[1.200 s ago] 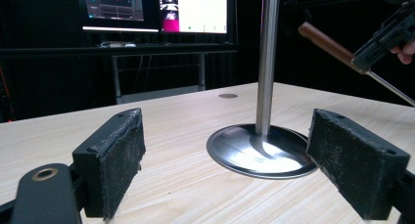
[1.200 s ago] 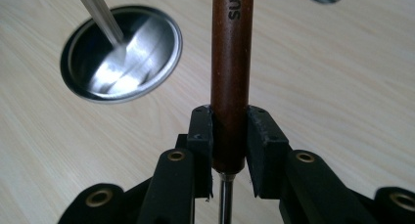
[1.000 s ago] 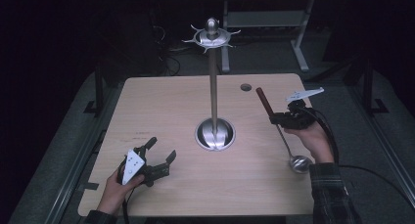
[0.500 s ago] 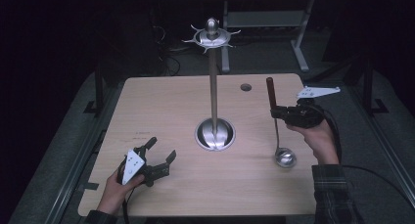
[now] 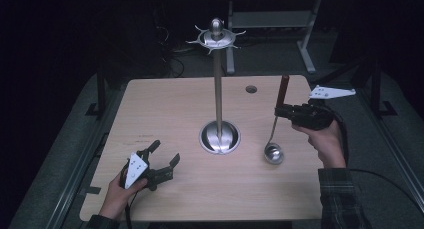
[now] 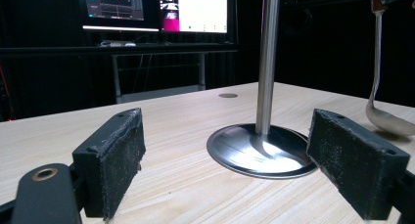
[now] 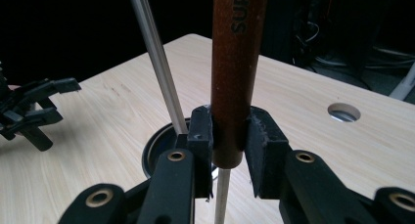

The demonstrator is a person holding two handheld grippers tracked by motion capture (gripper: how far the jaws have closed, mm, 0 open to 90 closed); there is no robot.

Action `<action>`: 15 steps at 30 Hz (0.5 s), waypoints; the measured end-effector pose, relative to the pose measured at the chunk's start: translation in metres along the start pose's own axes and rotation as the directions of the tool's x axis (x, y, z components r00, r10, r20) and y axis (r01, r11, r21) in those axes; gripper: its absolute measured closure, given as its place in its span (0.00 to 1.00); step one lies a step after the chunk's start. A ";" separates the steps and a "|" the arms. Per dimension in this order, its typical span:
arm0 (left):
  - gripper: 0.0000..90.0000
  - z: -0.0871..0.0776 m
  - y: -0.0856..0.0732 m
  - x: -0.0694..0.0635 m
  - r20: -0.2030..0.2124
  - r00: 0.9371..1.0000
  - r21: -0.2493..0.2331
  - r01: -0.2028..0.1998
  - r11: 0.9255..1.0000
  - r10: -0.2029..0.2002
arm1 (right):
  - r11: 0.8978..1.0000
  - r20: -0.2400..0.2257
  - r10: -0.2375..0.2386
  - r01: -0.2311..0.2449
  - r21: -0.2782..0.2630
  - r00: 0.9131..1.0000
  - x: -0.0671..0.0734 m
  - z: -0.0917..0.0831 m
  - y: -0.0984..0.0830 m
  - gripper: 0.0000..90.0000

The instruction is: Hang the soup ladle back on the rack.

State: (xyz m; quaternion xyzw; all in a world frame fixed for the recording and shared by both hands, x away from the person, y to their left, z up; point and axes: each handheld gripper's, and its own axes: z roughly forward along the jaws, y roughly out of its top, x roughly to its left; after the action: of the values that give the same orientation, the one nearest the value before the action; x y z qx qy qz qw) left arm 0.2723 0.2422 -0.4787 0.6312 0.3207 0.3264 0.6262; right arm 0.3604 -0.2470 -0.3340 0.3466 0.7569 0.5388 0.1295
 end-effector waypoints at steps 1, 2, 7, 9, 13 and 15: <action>0.15 0.000 0.000 0.000 -0.001 1.000 0.001 -0.001 1.000 0.001 | 1.000 -0.001 -0.004 0.004 -0.004 1.000 0.001 0.000 0.001 0.82; 0.15 0.000 0.000 0.000 -0.001 1.000 0.001 -0.001 1.000 0.001 | 1.000 -0.001 -0.004 0.004 -0.004 1.000 0.001 0.000 0.001 0.82; 0.15 0.000 0.000 0.000 -0.001 1.000 0.004 -0.001 1.000 0.001 | 0.999 -0.012 -0.031 0.030 -0.036 0.999 0.009 -0.004 0.012 0.82; 0.15 0.000 0.000 0.000 0.000 1.000 -0.001 0.003 1.000 -0.003 | 0.998 -0.013 -0.039 0.039 -0.043 0.999 0.011 -0.005 0.015 0.82; 0.15 0.000 0.000 0.000 -0.001 1.000 -0.006 0.005 1.000 -0.005 | 0.995 -0.033 -0.064 0.061 -0.073 0.997 0.018 -0.010 0.027 0.82; 0.15 0.000 0.000 0.000 -0.001 1.000 -0.006 0.005 1.000 -0.005 | 0.995 -0.035 -0.071 0.068 -0.076 0.997 0.020 -0.010 0.030 0.82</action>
State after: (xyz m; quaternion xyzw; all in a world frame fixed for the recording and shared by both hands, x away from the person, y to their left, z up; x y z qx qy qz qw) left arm 0.2726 0.2420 -0.4788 0.6283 0.3218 0.3262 0.6287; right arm 0.3516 -0.2361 -0.2994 0.3045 0.7502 0.5683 0.1467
